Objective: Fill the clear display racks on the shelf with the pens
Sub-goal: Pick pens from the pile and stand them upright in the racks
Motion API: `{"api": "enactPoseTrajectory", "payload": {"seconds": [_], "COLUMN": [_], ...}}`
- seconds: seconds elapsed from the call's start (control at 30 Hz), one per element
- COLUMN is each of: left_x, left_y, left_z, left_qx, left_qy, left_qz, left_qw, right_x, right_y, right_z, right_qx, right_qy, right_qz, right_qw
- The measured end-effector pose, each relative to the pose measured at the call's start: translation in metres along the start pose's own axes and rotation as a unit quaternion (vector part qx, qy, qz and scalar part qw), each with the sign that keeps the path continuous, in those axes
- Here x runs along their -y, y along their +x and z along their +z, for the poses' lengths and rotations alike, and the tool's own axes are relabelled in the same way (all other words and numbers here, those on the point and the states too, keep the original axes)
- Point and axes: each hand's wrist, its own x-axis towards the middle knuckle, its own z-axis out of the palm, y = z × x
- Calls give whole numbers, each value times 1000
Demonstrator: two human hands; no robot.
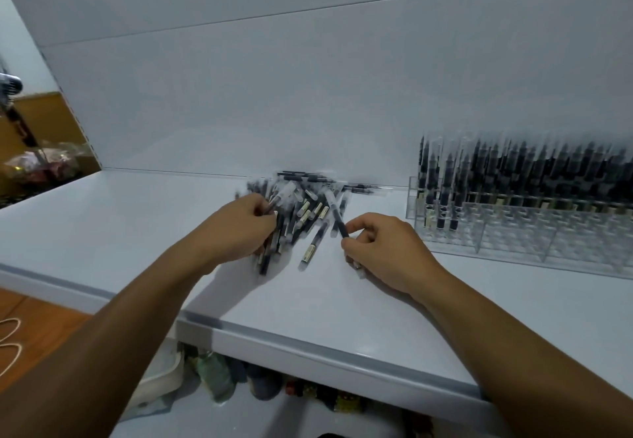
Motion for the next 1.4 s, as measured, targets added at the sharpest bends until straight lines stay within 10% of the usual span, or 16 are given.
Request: {"api": "enactPoseTrajectory", "payload": {"seconds": [0.57,0.87,1.07,1.4], "left_x": [-21,-23,-55,-128], "left_y": [8,6,7,14], "left_z": [52,46,69,128], "left_qx": [-31,-48,25,48], "left_qy": [198,-75,-361,-503], "left_qz": [117,124,156,244], "left_qw": [973,988,919,827], "right_x": [1,14,4,-18], "right_y": [1,-9,-25,-31], "right_z": [-2,-20,-81,-152], "right_qx": [-40,-97,-159,-279], "right_qy": [59,109,63,65], "right_qz": [43,-15,-69,-15], "right_qw": [997,989,983,958]}}
